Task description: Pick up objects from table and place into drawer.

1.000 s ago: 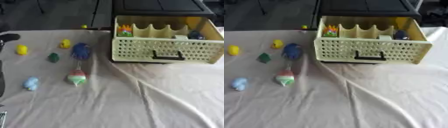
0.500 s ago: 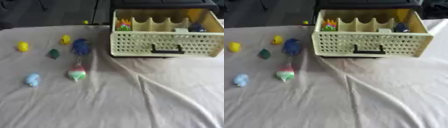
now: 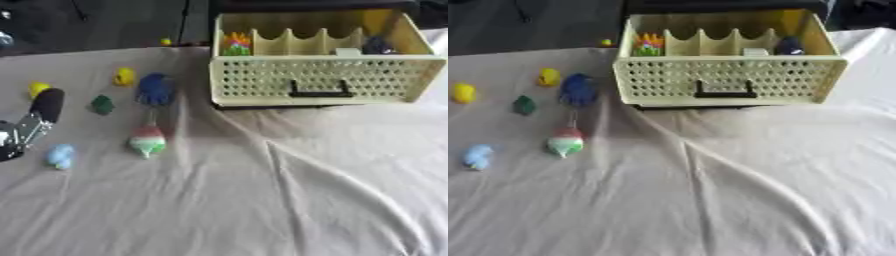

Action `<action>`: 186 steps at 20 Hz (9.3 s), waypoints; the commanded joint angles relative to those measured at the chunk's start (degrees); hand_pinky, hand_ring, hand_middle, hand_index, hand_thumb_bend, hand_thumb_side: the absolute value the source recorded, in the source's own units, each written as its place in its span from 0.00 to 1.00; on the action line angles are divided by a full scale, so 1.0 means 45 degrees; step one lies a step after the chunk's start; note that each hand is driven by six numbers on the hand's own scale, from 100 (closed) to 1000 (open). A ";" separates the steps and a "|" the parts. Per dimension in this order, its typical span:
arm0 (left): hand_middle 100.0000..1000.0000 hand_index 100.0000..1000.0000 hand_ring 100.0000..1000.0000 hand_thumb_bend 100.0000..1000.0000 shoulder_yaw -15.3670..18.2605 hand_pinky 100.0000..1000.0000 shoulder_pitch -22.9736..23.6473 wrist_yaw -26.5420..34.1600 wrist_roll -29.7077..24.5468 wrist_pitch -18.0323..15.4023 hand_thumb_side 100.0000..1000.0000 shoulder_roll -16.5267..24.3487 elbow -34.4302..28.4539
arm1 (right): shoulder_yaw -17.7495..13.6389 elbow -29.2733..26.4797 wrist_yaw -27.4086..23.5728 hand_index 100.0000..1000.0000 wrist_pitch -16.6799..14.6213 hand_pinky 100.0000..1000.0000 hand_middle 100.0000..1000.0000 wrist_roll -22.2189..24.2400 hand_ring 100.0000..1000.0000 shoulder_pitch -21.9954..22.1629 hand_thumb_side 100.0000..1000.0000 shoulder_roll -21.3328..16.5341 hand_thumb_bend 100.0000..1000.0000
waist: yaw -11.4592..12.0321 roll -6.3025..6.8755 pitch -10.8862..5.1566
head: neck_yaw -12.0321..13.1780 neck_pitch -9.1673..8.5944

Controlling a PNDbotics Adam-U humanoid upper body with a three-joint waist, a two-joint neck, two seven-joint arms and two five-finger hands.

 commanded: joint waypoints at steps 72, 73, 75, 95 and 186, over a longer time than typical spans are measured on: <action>0.80 0.93 0.82 0.55 -0.4201 0.73 -0.4149 -0.4403 -0.4267 0.2478 0.81 -0.1222 1.1093 | 0.0155 -0.0269 0.0266 0.73 0.2418 0.46 0.34 0.0927 0.32 -0.0241 0.70 0.0900 0.00 | -0.1730 0.0809 0.0185 | 0.1705 0.0176; 0.77 0.89 0.79 0.53 -0.4229 0.71 -0.4154 -0.4571 -0.4112 0.2425 0.79 -0.1244 1.1089 | 0.0156 -0.0269 0.0266 0.73 0.2451 0.47 0.34 0.0939 0.32 -0.0239 0.70 0.0915 0.00 | -0.1723 0.0804 0.0186 | 0.1673 0.0076; 0.71 0.82 0.74 0.45 -0.4290 0.66 -0.4152 -0.4790 -0.3832 0.2364 0.77 -0.1268 1.1030 | 0.0155 -0.0269 0.0268 0.73 0.2495 0.47 0.34 0.0957 0.32 -0.0224 0.70 0.0935 0.00 | -0.1708 0.0791 0.0179 | 0.1598 -0.0098; 0.43 0.64 0.44 0.25 -0.4673 0.41 -0.4177 -0.5872 -0.2874 0.2657 0.52 -0.1170 1.0267 | 0.0074 -0.0269 0.0211 0.73 0.2878 0.48 0.34 0.1108 0.31 -0.0187 0.71 0.1116 0.00 | -0.1695 0.0806 0.0178 | 0.1378 -0.0302; 0.87 1.00 0.84 0.22 -0.2654 0.67 -0.8625 0.0400 -0.3046 0.2768 0.88 -0.3369 0.9469 | 0.0406 -0.0269 -0.0179 0.72 0.4277 0.51 0.34 0.1633 0.31 -0.0731 0.71 0.1150 0.00 | -0.3050 0.1916 -0.0139 | 0.2610 -0.0156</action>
